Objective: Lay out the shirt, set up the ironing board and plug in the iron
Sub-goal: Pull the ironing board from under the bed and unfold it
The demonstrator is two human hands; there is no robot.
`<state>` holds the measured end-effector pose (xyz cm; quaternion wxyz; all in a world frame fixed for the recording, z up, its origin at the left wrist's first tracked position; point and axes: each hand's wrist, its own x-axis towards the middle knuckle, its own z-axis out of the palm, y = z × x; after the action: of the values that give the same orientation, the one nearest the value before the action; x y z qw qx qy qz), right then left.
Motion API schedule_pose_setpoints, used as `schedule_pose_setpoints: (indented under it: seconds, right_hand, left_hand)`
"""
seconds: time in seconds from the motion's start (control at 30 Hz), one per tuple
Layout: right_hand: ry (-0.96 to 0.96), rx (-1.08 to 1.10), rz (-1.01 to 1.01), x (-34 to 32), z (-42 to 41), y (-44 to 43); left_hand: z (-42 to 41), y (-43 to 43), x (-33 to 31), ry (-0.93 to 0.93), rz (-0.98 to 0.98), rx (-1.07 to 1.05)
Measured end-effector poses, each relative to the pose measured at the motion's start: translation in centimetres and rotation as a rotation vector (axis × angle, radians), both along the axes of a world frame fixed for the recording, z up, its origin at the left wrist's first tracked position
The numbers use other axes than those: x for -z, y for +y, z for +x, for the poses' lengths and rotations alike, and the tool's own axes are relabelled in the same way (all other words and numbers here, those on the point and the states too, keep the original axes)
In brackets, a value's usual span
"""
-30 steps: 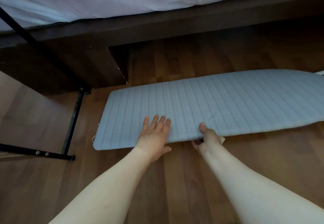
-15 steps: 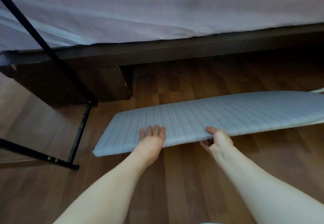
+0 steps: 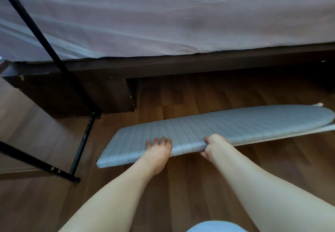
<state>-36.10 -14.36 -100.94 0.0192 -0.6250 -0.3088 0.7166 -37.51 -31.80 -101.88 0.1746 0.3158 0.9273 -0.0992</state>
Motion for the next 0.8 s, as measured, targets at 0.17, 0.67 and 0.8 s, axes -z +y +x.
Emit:
schedule_pose_setpoints:
  seconds: [0.17, 0.67, 0.8]
  right_hand:
    - [0.044, -0.015, -0.060, -0.4, 0.3, -0.6]
    - [0.137, -0.175, 0.051, -1.2, -0.7, 1.5]
    - [0.170, -0.148, 0.119, -2.6, -0.6, 2.0]
  left_hand:
    - [-0.3, -0.1, -0.1, -0.023, 0.015, -0.011]
    - [-1.8, -0.8, -2.0, 0.090, 0.168, 0.071]
    - [-1.7, -1.0, -3.8, 0.079, 0.250, 0.098]
